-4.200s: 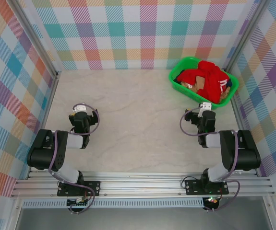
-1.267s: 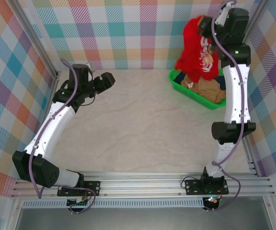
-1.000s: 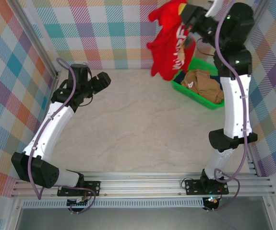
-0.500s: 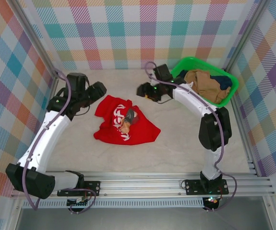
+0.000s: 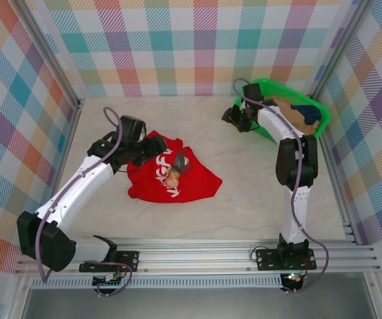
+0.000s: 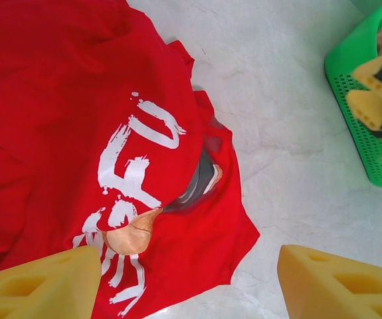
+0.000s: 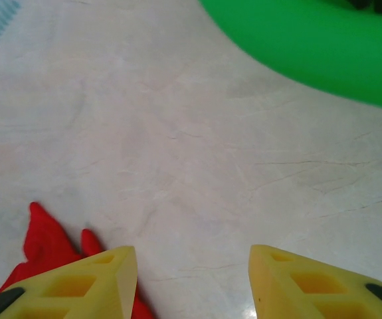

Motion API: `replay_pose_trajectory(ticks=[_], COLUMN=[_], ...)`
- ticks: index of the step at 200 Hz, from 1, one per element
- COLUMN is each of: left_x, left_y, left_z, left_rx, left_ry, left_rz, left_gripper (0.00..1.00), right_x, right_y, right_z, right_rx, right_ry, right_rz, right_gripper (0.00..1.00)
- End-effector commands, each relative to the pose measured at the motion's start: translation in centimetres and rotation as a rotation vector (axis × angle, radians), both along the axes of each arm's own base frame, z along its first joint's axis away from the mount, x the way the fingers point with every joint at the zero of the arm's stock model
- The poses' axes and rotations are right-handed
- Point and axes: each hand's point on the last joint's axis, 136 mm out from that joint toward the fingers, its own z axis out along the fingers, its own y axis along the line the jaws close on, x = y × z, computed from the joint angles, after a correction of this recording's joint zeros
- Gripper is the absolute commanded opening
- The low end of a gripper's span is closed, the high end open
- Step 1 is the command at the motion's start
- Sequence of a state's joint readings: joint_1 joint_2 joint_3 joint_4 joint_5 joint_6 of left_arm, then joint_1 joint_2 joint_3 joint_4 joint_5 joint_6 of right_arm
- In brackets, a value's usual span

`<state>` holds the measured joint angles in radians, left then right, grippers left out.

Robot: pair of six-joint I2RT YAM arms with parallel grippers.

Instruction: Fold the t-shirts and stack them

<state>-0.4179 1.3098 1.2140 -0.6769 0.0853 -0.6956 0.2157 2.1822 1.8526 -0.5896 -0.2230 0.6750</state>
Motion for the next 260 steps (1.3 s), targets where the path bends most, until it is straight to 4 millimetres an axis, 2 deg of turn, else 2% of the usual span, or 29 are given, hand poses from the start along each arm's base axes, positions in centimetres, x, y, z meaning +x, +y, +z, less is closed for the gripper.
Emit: replay_pose_trajectory(ticks=[1,37,82,97,106,133,151,169,189,204,218,238,260], left_x=[-0.2,-0.7,-0.7,-0.5,-0.5,-1.8,-4.3,-8.1,-12.5,-14.7,-15.3,-13.7,-11.0], left_y=[-0.3,0.0,-0.1,-0.4,-0.6,-1.4,-2.4,-4.3,-5.8,-5.9,-5.3,-4.4,-6.3], left_z=[1.3,1.1,0.6,0.5,0.3,-1.6,-3.6,-6.3,-9.3,-11.3,-12.8,-14.4,-15.0], left_rx=[-0.023,-0.012,-0.018,-0.025,-0.027,-0.007,0.013,0.023,0.107,0.245,0.397,0.562,0.62], left_ry=[-0.021,-0.009,0.004,0.006,0.014,0.095,0.175,0.272,0.37,0.386,0.365,0.314,0.236], left_rz=[-0.003,-0.006,-0.002,-0.008,-0.016,-0.066,-0.152,-0.298,-0.466,-0.568,-0.61,-0.581,-0.571], left_gripper=[0.71,0.7,0.7,0.7,0.7,0.7,0.67,0.62,0.58,0.63,0.69,0.74,0.74], right_x=[1.8,3.2,2.8,2.8,2.9,1.9,-0.4,-4.2,-9.2,-13.0,-16.8,-21.6,-24.8], right_y=[-3.2,-7.7,-10.6,-10.4,-9.4,-6.1,-4.9,-4.1,-2.5,-1.2,-0.3,0.4,-0.3], right_z=[-0.1,-0.2,0.1,0.4,1.0,4.4,7.2,8.7,8.1,6.7,4.7,2.3,0.6], right_rx=[-0.019,-0.022,-0.044,-0.016,0.014,0.007,-0.01,0.008,0.015,0.039,0.03,0.024,0.033], right_ry=[0.006,0.003,0.009,-0.006,-0.02,-0.107,-0.163,-0.17,-0.136,-0.088,-0.017,0.058,0.103], right_rz=[-0.125,-0.202,-0.235,-0.219,-0.179,-0.061,-0.055,-0.08,-0.045,0.012,0.075,0.145,0.149], right_gripper=[0.47,0.46,0.45,0.45,0.46,0.48,0.47,0.48,0.49,0.51,0.51,0.51,0.51])
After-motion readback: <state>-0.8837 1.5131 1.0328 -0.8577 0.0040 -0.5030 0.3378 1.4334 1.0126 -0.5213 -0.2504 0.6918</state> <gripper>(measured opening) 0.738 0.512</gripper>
